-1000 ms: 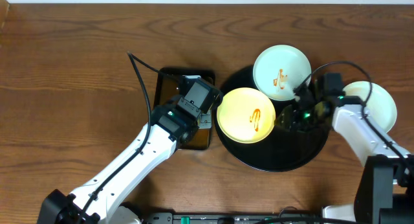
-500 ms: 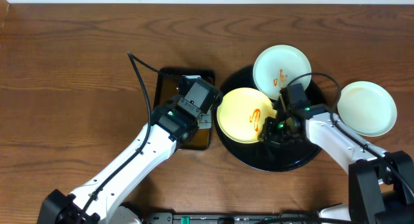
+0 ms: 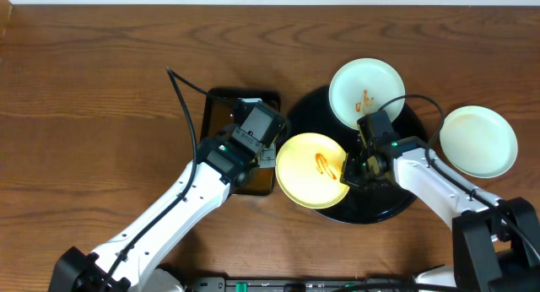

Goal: Clean dirty plates on tray and stack at the side

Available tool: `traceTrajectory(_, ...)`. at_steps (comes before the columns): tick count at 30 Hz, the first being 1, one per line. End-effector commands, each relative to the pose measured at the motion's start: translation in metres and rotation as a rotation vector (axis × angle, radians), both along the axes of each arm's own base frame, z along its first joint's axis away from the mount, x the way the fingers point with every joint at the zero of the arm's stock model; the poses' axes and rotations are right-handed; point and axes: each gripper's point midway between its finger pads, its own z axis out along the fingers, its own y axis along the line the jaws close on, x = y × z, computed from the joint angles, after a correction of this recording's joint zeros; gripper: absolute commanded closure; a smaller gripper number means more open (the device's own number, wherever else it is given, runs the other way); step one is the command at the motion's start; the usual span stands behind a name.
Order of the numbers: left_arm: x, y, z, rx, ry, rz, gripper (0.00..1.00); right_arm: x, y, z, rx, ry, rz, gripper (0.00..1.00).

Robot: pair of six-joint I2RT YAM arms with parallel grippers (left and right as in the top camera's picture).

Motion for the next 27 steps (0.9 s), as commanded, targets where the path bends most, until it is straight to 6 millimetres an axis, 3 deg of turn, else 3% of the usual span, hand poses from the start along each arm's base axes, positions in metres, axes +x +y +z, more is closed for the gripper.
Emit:
traceTrajectory(1, 0.001, 0.004, 0.000, 0.017, -0.006, 0.003, 0.91, 0.001, -0.022, -0.005, -0.131, -0.020, -0.019, 0.99)
traceTrajectory(6, 0.000, 0.004, 0.000, 0.014, -0.004, 0.001, 0.91, 0.021, -0.041, -0.004, -0.231, -0.116, 0.071, 0.99)
traceTrajectory(11, 0.000, 0.003, 0.000, 0.012, -0.003, 0.000, 0.91, 0.044, -0.035, 0.004, -0.251, -0.251, 0.379, 0.99)
traceTrajectory(14, 0.000, 0.003, 0.000, 0.012, -0.003, 0.000, 0.91, 0.047, -0.034, 0.008, -0.255, -0.263, 0.417, 0.98)
traceTrajectory(16, 0.000, 0.003, 0.000, 0.012, -0.003, 0.000, 0.91, 0.043, -0.025, 0.009, -0.199, -0.245, 0.408, 0.70)
traceTrajectory(17, 0.000, 0.003, 0.000, 0.013, -0.003, 0.000, 0.91, 0.040, -0.018, 0.010, -0.155, -0.231, 0.400, 0.66)
traceTrajectory(21, 0.000, 0.003, 0.000, 0.012, -0.003, 0.000, 0.91, 0.027, -0.008, 0.012, -0.051, -0.144, 0.260, 0.66)
traceTrajectory(27, 0.000, 0.003, 0.000, 0.012, -0.003, 0.000, 0.91, -0.010, -0.005, 0.010, 0.016, 0.085, -0.019, 0.66)
